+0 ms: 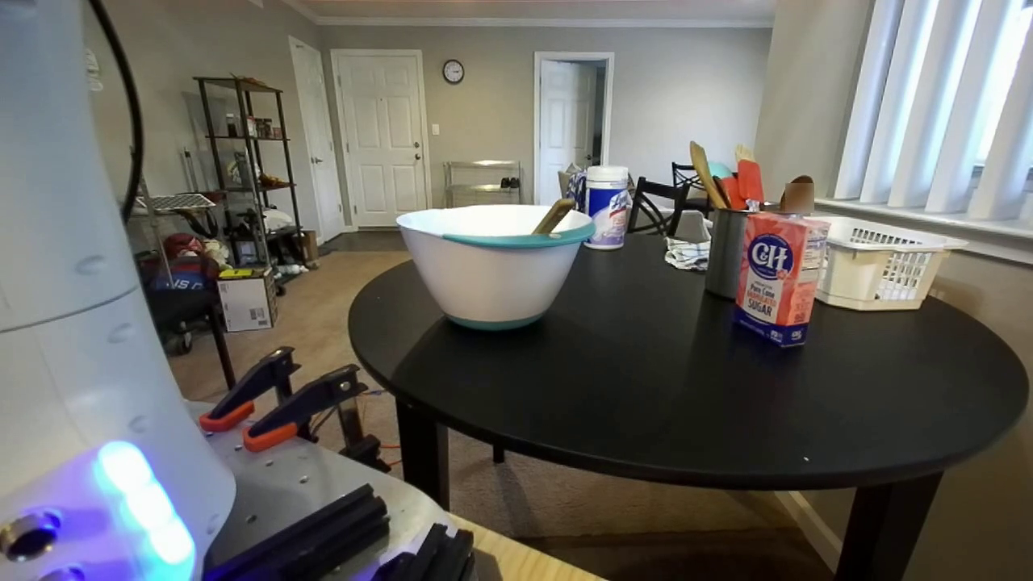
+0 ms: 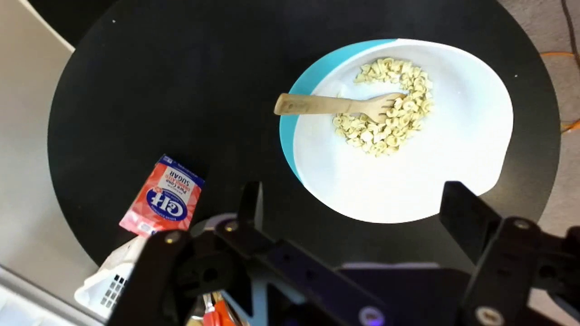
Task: Use the wooden spoon to stir in the white bowl
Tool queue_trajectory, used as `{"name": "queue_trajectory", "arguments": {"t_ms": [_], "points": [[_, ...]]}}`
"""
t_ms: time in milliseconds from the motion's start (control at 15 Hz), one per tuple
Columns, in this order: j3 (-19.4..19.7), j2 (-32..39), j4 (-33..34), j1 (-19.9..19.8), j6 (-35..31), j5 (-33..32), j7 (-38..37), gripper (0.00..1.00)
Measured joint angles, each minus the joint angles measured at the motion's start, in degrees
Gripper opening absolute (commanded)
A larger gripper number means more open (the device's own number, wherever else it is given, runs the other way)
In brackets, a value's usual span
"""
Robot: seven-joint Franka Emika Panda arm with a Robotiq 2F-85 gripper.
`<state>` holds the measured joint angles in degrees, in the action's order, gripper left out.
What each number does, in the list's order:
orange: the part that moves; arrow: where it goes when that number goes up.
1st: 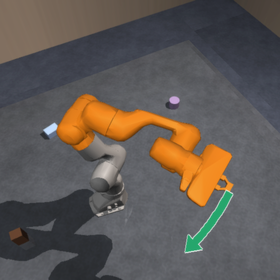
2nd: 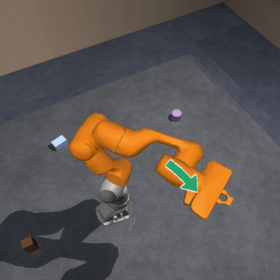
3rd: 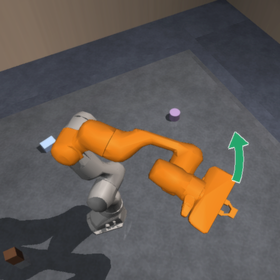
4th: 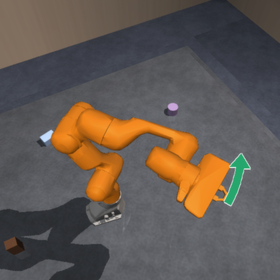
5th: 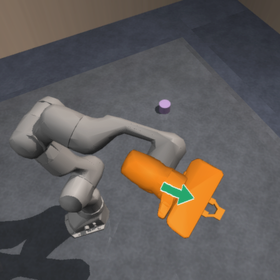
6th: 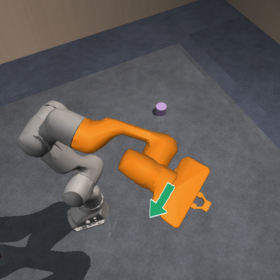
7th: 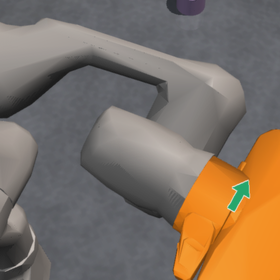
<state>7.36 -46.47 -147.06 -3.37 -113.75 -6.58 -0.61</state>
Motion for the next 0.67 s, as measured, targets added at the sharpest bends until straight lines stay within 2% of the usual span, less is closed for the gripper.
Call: {"name": "queue_trajectory", "arguments": {"t_ms": [133,267,467,667], "points": [[1.66,2.07,-1.73,-0.17,-3.3,2.9,-0.09,1.0],[1.56,4.47,-3.41,-0.17,-6.92,4.95,-0.73,1.0],[-0.18,8.59,-5.26,-0.28,-11.16,5.12,-3.54,1.0],[-3.46,12.4,-5.57,-2.21,-12.82,4.07,-8.14,1.0]]}}
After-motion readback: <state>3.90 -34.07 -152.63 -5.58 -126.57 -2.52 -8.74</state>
